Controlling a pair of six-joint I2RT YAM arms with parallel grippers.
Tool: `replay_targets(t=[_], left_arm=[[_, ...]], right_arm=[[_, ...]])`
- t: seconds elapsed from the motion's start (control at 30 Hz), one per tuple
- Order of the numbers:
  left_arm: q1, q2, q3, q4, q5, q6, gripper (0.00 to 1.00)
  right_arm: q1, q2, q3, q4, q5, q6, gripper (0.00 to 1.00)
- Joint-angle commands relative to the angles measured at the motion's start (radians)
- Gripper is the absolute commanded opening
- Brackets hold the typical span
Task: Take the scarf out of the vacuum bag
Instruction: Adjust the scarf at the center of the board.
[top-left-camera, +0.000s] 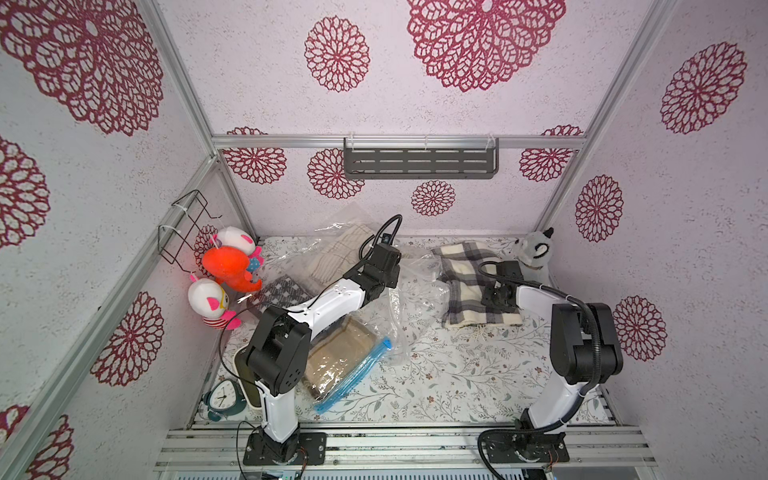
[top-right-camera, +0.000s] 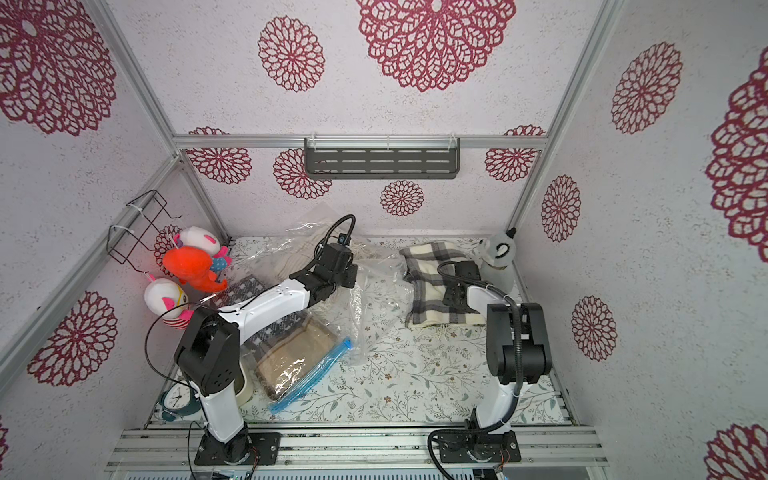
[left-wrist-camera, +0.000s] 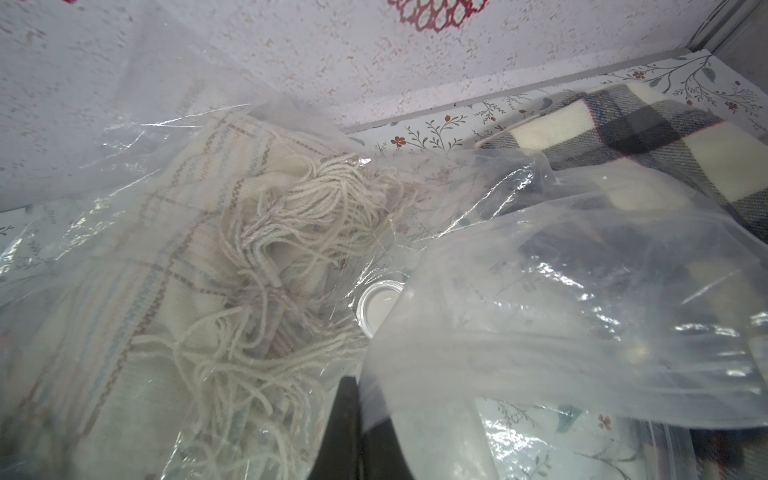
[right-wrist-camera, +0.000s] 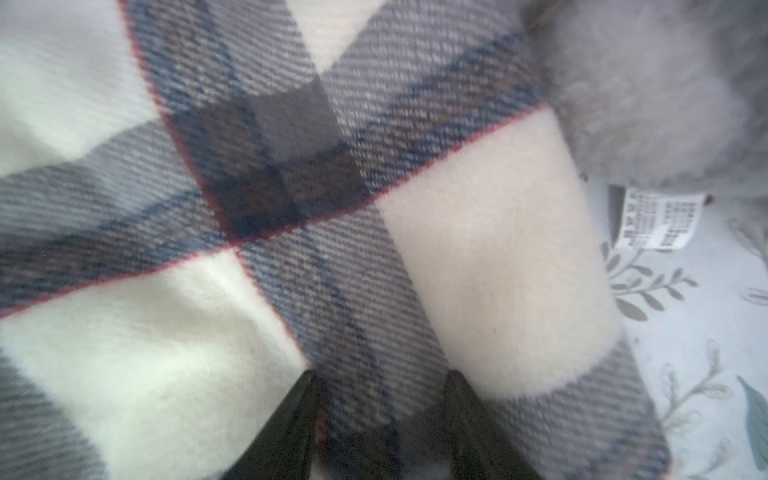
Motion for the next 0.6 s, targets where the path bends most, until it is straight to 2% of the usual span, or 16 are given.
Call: replay_targets(t=[0.0, 0.2, 0.33, 0.43, 0.5, 0.57], left_arm=[[0.016, -0.065, -0.018, -0.004, -0.011, 0.012, 0.0], [0.016, -0.137, -0.076, 0.035, 0.039, -0.006, 0.0], [0.009, -0.168, -0.054, 0.01, 0.054, -0.003, 0.0], [0.009, -0.2, -0.035, -0.011, 0.047, 0.007, 0.0], [0.012, -0.223, -0.026, -0.03, 0.019, 0.019, 0.0], [0.022, -0.245, -0.028, -0.042, 0.002, 0.024, 0.0]], right_arm=[[0.057, -0.019, 0.089, -0.042, -0.004, -0.004, 0.51], [0.115, 0.194, 0.287, 0.02, -0.128, -0.015, 0.49], [0.149, 0.359, 0.438, -0.034, -0.188, -0.042, 0.47], [0.164, 0.438, 0.508, -0.131, -0.113, -0.064, 0.46], [0.168, 0.435, 0.468, -0.144, -0.034, -0.057, 0.46], [0.166, 0.405, 0.378, -0.097, -0.007, -0.05, 0.46]])
